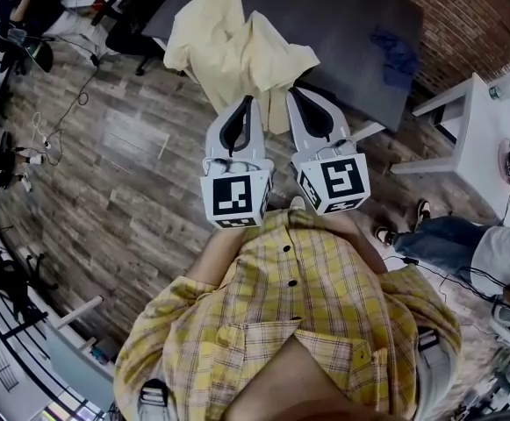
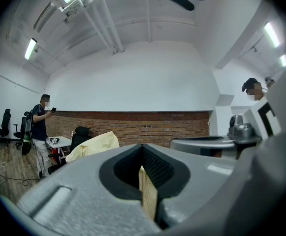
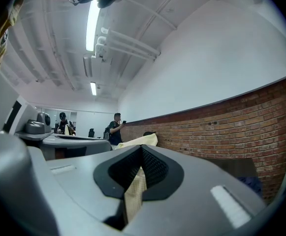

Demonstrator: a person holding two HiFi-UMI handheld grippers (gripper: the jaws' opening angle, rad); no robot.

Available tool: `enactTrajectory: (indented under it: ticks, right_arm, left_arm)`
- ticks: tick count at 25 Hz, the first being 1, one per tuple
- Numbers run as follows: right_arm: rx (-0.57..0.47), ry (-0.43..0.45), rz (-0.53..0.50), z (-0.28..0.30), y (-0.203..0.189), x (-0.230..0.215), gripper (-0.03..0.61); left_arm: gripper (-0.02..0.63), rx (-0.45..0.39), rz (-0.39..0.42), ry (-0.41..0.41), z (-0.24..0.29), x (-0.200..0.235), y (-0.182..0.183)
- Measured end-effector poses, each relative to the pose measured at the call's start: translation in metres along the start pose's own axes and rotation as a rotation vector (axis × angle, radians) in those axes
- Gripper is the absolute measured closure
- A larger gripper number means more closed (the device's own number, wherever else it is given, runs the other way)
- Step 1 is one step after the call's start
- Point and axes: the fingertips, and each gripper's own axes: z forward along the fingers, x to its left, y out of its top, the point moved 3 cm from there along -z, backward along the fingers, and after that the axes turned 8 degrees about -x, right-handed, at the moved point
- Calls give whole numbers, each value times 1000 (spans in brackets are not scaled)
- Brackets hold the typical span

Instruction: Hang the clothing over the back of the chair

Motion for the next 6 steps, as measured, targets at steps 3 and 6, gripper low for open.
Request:
enactTrajectory:
  ticks: [3,6]
  right_arm:
    - [0,1,2,2,-1,-1,574]
    - [0,4,-1,4,-1,0,574]
  left_arm:
    - [614,1,3,3,2,2,-1]
    - [614,3,11,7,3,4,-3]
